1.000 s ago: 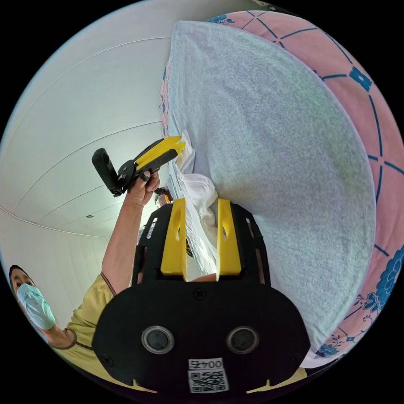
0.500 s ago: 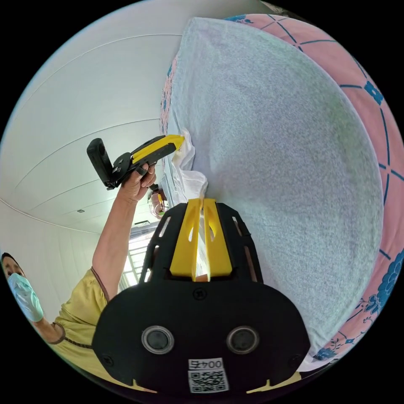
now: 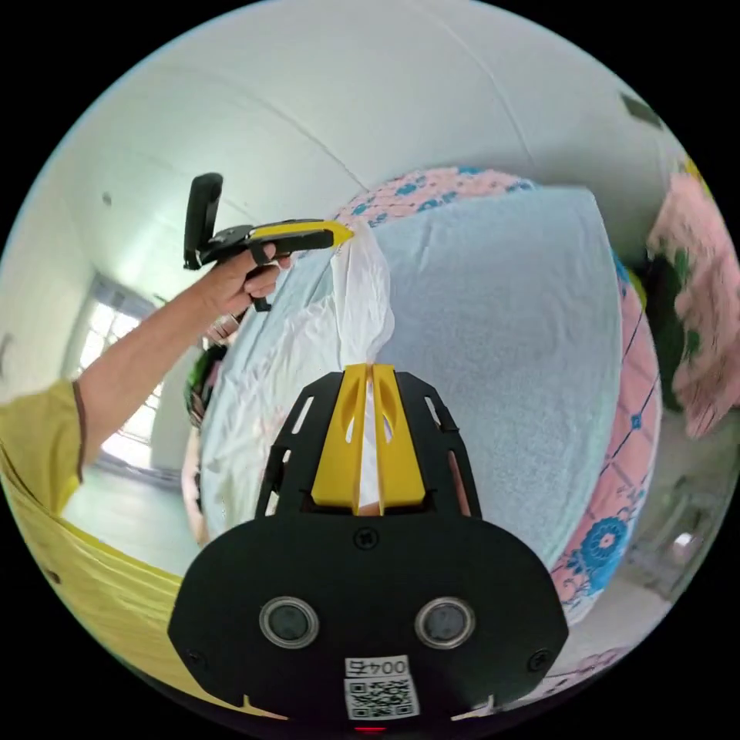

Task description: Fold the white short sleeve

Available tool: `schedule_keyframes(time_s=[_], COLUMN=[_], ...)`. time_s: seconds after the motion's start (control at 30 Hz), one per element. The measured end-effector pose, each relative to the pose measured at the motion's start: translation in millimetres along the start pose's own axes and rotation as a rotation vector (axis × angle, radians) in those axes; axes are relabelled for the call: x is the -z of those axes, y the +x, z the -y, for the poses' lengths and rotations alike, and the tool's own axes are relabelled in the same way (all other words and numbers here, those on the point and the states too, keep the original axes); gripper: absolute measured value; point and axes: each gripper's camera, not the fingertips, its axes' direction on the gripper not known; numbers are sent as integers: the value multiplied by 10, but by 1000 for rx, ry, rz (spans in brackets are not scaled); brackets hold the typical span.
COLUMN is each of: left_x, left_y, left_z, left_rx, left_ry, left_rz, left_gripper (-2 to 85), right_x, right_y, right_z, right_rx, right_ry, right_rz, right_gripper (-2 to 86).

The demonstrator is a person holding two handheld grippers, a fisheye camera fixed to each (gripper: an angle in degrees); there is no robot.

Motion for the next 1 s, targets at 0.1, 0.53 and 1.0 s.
schedule_keyframes(time_s=[0.1, 0.53, 1.0], left_x=[266, 613, 1109], left_y=[41, 452, 287], left_z=[-564, -2828, -4456], left_rx=[64, 284, 507], left_ry=[83, 41, 35], left_rz=[82, 381, 327], left_gripper=[5, 55, 70], right_x=[-101, -999, -583], right_y=[-568, -2152, -1991], right_z=[-124, -1199, -1299], right_rx=[216, 1007, 1053], right_ry=[-15, -159, -172], right_rz=[-147, -570, -463], right_gripper=[4, 21, 92])
